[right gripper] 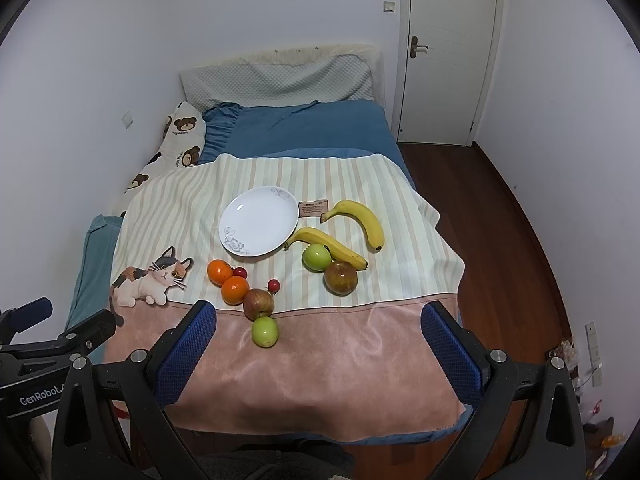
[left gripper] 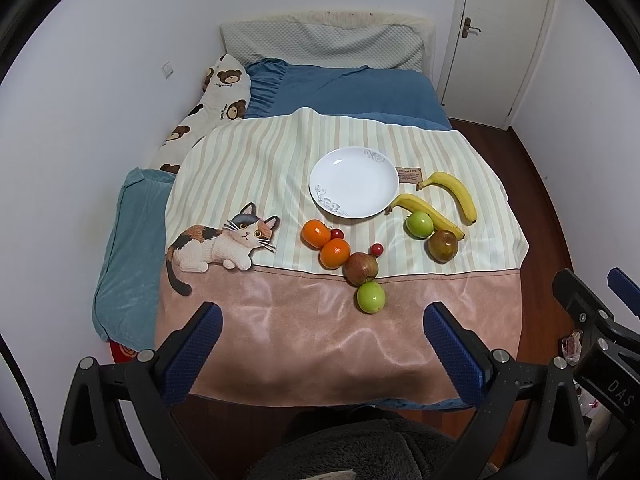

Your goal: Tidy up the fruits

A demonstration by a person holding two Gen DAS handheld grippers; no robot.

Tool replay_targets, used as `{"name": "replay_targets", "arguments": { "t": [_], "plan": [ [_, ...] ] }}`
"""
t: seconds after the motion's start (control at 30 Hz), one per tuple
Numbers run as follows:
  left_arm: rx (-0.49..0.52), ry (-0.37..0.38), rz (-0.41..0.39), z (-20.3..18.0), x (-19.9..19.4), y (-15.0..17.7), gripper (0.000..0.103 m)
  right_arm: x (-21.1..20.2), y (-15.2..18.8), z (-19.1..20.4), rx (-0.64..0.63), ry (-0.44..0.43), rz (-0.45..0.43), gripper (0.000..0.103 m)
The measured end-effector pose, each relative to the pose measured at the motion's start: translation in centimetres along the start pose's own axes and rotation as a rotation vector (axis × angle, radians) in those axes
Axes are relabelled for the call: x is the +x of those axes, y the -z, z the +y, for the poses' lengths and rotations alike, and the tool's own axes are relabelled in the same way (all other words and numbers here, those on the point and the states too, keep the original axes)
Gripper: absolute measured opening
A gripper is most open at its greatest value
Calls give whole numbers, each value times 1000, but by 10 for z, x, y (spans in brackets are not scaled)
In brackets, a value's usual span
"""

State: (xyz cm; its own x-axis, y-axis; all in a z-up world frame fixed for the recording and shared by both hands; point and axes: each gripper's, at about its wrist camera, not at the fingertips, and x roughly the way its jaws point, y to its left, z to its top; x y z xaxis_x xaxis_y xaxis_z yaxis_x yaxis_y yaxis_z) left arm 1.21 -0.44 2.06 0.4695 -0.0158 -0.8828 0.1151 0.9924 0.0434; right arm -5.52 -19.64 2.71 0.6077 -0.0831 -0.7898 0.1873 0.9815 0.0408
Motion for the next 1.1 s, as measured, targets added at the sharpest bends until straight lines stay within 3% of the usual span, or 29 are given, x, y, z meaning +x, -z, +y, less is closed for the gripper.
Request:
{"name": "replay_targets", "arguments": {
  "t": [1.1],
  "plan": [
    [-13,0,-10,-9,5,-7,103,6,-11,-9,15,0,-1,103]
  ]
}}
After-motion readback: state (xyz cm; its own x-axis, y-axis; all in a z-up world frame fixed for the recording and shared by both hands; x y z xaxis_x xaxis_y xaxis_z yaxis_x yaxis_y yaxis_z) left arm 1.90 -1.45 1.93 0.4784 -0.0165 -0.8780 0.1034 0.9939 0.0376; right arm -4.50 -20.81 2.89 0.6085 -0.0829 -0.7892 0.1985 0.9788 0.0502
